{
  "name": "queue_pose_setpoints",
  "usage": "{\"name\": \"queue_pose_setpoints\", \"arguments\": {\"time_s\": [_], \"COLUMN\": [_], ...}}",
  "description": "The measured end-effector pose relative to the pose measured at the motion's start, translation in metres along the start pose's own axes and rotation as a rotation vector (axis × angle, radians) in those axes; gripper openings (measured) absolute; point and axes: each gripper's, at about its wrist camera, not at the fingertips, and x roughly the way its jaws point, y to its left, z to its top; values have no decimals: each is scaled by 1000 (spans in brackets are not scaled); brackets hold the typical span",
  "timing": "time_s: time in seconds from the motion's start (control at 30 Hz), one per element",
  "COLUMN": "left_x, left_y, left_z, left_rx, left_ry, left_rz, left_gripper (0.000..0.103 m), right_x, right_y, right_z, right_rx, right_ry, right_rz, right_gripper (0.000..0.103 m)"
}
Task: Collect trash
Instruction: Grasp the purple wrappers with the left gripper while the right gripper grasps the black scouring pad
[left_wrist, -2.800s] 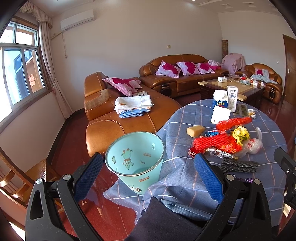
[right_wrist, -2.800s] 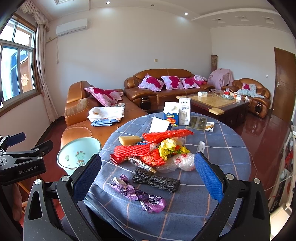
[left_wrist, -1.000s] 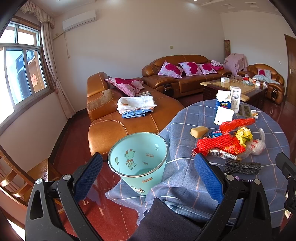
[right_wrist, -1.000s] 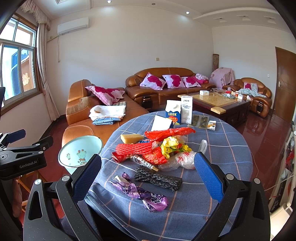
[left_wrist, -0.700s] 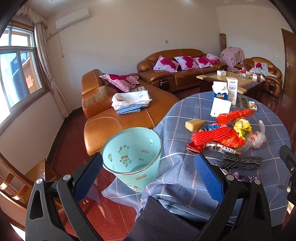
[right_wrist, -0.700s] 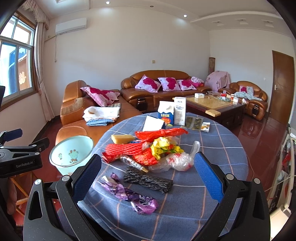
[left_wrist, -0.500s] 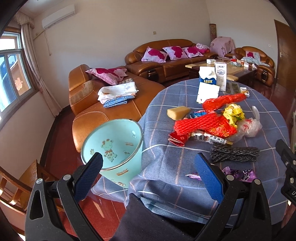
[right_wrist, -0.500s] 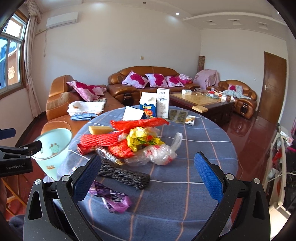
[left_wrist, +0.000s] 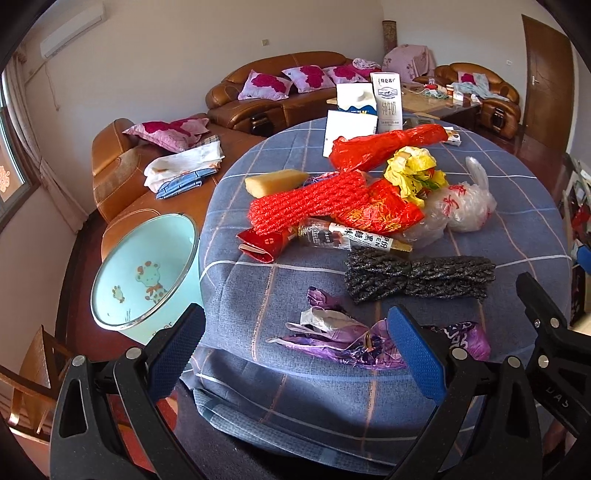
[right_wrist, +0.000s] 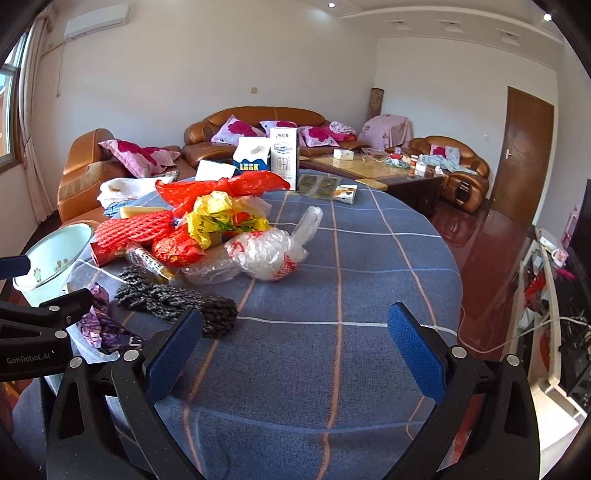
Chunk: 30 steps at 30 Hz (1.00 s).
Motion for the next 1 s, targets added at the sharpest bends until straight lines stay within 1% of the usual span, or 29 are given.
{"name": "queue_pose_setpoints", "arguments": {"time_s": [0.17,0.2,0.23,0.3,0.37,0.4,0.43,0.47,0.63,0.73,0.9,1.0], "left_x": [20,24,27,32,36,37,36,36,32,21,8,2], "left_y": [-9,-10,-11,-11,-13,-13,-14,-15,-14,-9,3,15], "left_z": [-6,-7,-8,-10,-11,-13,-13,-13,-12,-6,13,26], "left_rx": [10,11,9,-5,-5,-13,-12,-8,-14,-20,-34,-61], "left_ry": [58,68,78,90,111,111,106,107,97,61,-30,-61], "left_rz": [-50,-58,-68,-100,-123,-142,-152,-155,-177,-180,-131,-103], "left_gripper": [95,94,90,81,55,52,40,35,30,29,24,24], "right_x": [14,15,16,17,17,19,20,20,19,15,12,13], "right_y": [-9,-10,-10,-10,-11,-11,-12,-11,-11,-11,-9,-9], "right_z": [-8,-9,-10,-11,-11,-12,-12,-12,-11,-9,-6,-4], "right_rx": [42,44,45,43,50,54,57,58,63,61,47,33], "right_ry": [47,48,49,52,50,55,59,59,49,32,13,7], "right_rz": [-6,-7,-6,-2,1,5,8,10,22,29,36,50], "right_gripper": [98,98,98,98,98,98,98,98,98,98,98,98]}}
